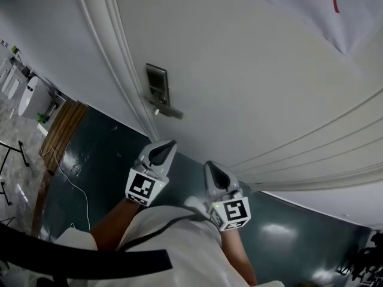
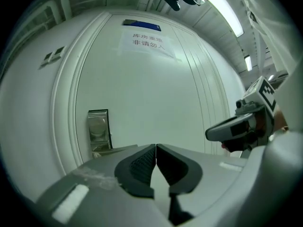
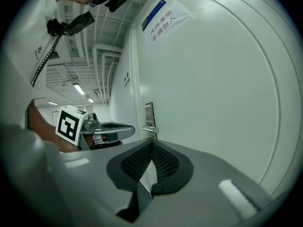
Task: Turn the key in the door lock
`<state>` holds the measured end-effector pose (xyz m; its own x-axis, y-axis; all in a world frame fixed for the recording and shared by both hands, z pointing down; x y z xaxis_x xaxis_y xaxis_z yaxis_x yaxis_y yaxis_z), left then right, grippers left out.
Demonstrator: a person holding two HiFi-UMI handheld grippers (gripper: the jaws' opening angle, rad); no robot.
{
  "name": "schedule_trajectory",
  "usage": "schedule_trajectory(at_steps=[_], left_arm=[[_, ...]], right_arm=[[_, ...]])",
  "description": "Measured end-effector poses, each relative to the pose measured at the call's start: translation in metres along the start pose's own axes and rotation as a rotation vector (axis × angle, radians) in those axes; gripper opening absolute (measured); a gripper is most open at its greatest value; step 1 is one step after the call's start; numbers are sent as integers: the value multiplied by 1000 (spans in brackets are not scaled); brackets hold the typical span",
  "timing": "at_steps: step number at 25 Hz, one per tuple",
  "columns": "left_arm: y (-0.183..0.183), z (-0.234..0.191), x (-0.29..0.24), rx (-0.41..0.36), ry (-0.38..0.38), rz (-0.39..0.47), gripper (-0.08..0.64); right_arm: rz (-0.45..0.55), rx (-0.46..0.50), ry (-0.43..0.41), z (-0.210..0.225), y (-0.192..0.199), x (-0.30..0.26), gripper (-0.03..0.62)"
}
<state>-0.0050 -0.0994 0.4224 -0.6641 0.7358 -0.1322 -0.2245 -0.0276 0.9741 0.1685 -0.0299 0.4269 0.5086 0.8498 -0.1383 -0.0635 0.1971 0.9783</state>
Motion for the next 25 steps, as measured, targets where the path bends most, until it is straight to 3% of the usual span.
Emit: schedule_trajectory(at_steps=[10, 14, 25], left_arm=[[-3, 17, -24, -7, -120, -47, 15], [-6, 22, -28, -44, -151, -57, 17], [-4, 2, -25, -114, -191, -84, 17]], right_arm=[[11, 11, -113, 38, -8, -10, 8], [3, -1, -127, 51, 0, -9, 8], [4, 26, -170, 38, -4, -33, 8]])
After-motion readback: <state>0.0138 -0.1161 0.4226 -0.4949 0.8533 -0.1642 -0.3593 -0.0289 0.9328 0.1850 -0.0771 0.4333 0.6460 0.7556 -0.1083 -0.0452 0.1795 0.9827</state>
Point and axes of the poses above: the fingertips, and each gripper's own axes: x backward along the fingers, z to its right, y out of its underside, the point moved 7 cm from there along x, backward along the fingers, and after that the axes turned 2 degrees about -y, right-handed, at the moved point
